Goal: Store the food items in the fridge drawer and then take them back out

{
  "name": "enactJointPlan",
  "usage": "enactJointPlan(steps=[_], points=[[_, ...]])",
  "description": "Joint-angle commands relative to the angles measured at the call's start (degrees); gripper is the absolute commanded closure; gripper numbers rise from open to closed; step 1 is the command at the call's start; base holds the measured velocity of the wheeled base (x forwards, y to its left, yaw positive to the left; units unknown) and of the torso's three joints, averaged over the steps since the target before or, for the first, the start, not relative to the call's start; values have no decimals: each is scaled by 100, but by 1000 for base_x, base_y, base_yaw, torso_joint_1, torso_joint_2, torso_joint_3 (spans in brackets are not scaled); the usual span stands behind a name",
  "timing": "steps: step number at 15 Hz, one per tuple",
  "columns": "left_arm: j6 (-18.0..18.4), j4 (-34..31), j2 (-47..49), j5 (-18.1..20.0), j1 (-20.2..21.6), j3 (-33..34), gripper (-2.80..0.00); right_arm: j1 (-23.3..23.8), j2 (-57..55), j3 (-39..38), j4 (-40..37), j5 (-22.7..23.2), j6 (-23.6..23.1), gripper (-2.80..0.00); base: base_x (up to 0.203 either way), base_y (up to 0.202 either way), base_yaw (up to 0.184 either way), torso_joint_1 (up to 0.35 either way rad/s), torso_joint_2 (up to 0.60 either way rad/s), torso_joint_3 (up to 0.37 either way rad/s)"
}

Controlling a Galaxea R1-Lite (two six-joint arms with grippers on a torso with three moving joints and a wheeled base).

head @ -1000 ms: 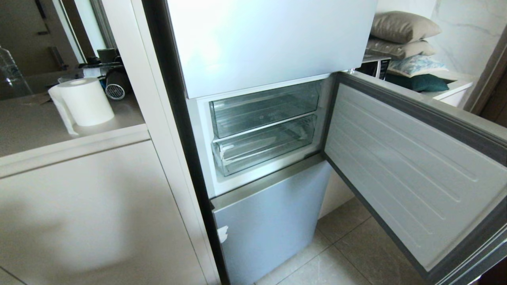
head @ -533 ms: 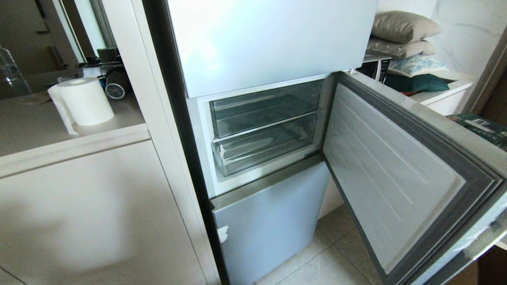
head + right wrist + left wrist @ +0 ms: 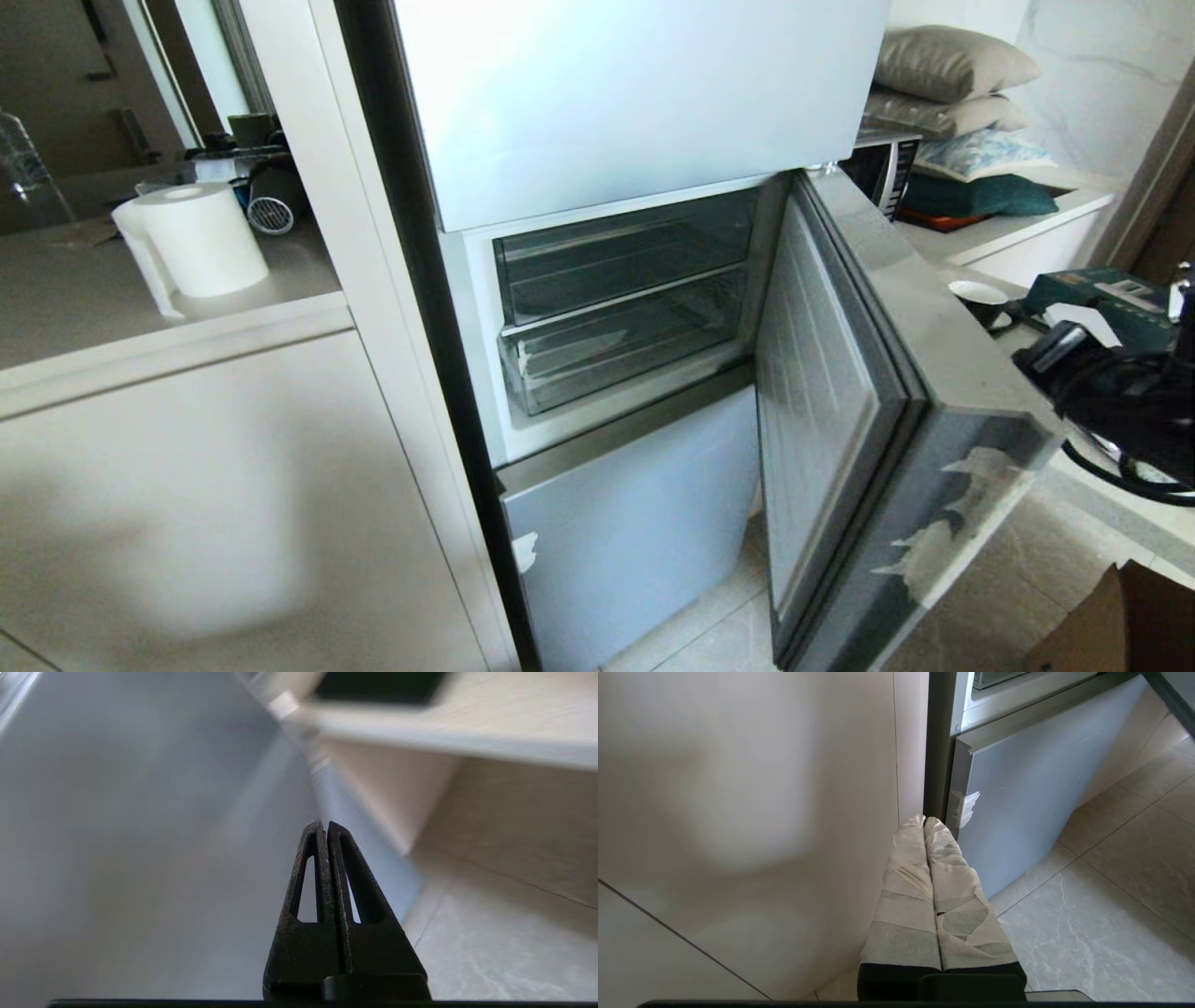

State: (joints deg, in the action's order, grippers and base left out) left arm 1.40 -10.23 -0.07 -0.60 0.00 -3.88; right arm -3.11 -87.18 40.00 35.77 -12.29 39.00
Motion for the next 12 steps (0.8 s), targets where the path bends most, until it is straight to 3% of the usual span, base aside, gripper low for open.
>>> enactJointPlan(steps=[1,6,12], points=[[0,-6,7,-2,0,1,0,-874,-264,237,11,-313,-60,0,0,0,0,0,0,0],[0,-6,7,-2,0,1,0,-1861,-1876,1629,32,-606,-142,0,0,0,0,0,0,0],[0,-6,7,-2,0,1,0,-3084,-3753,4107,12,-665,-942,0,0,0,0,0,0,0]])
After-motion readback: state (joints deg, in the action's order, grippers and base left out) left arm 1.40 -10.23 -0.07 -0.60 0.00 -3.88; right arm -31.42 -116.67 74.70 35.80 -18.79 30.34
